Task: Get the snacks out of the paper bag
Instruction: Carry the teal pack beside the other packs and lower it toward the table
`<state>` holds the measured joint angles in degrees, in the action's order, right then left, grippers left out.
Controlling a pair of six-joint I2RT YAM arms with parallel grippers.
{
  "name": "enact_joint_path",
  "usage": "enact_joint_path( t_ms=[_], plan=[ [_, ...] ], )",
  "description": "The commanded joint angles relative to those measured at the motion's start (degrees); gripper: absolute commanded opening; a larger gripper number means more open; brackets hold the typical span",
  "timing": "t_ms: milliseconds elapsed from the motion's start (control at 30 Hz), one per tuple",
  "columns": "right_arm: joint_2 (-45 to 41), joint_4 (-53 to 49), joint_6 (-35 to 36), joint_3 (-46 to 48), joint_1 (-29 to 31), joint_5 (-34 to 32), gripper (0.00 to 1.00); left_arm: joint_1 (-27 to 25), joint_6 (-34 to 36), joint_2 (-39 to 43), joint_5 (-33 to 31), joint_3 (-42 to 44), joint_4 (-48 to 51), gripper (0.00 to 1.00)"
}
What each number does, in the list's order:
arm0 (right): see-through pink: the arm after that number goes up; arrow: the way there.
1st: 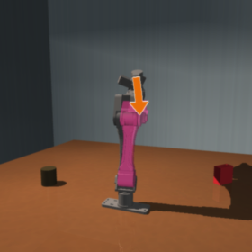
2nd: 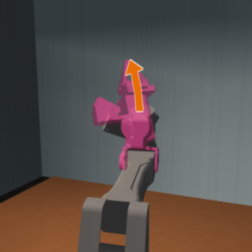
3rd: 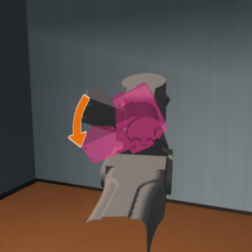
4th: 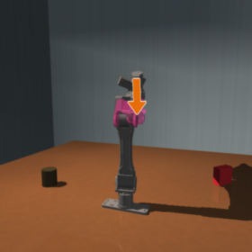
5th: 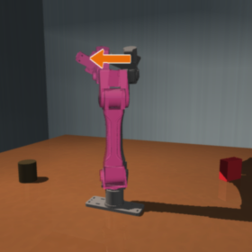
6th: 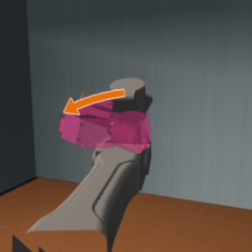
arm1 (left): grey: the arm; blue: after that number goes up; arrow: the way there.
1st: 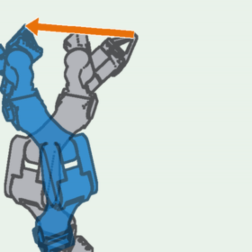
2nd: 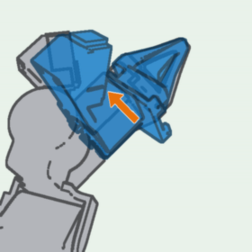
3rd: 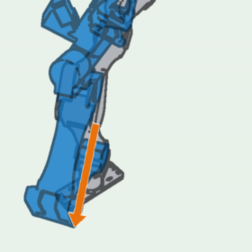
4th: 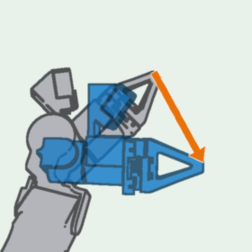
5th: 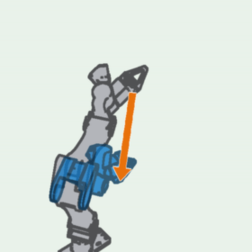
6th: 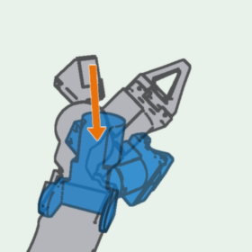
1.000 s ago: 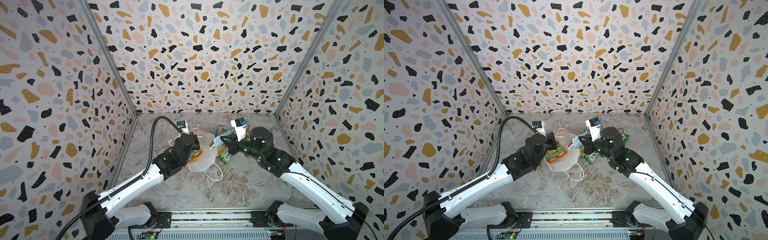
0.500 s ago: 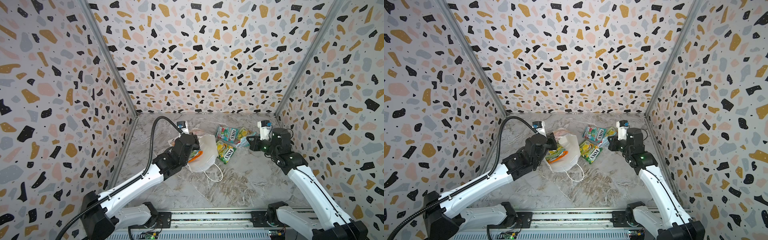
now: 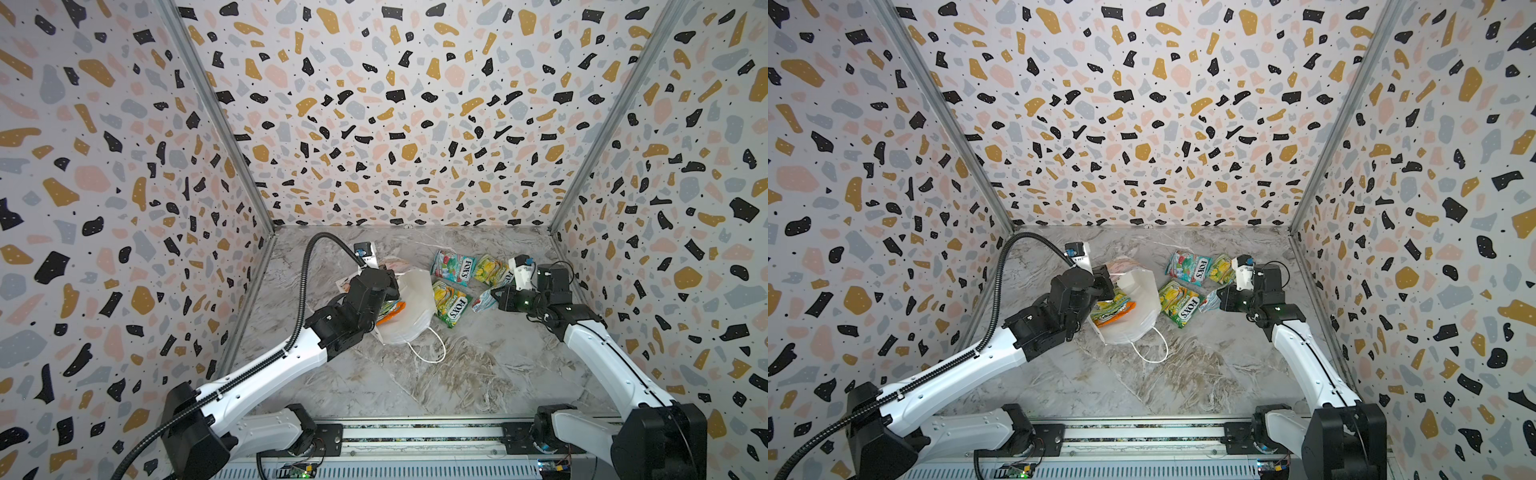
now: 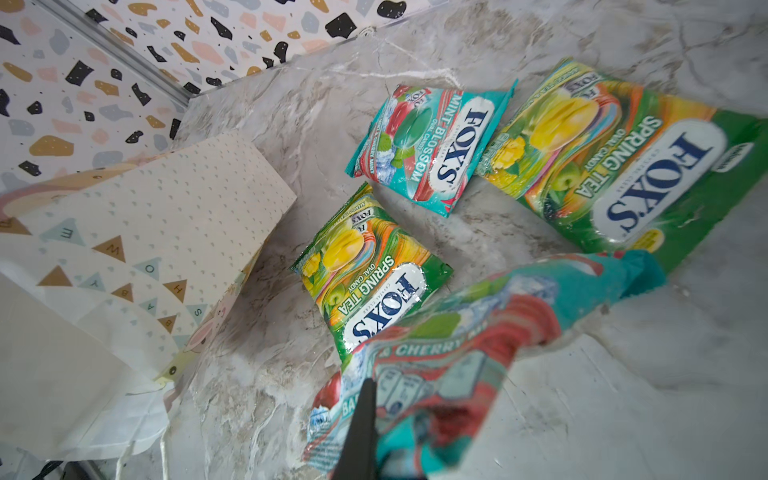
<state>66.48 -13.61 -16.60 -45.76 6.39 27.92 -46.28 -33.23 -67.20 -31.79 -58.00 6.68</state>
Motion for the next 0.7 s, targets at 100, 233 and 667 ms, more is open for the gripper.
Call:
enact_joint_path(
  t_ms=[100,233,667],
  plan=[
    [3.5,9.0,1.6,1.6,-0.9,14.4,0.0,0.1,0.5,0.3,-0.6,-0.2,-0.5,0.0],
    [7.9,9.0,2.6,3.1,-2.5,18.6,0.0,0.1,0.4,0.6,-0.6,0.1,-0.4,0.0],
    [9.0,3.5,5.4,3.5,-2.8,4.1,0.0,0.1,0.8,1.1,-1.4,0.3,0.1,0.0]
  ],
)
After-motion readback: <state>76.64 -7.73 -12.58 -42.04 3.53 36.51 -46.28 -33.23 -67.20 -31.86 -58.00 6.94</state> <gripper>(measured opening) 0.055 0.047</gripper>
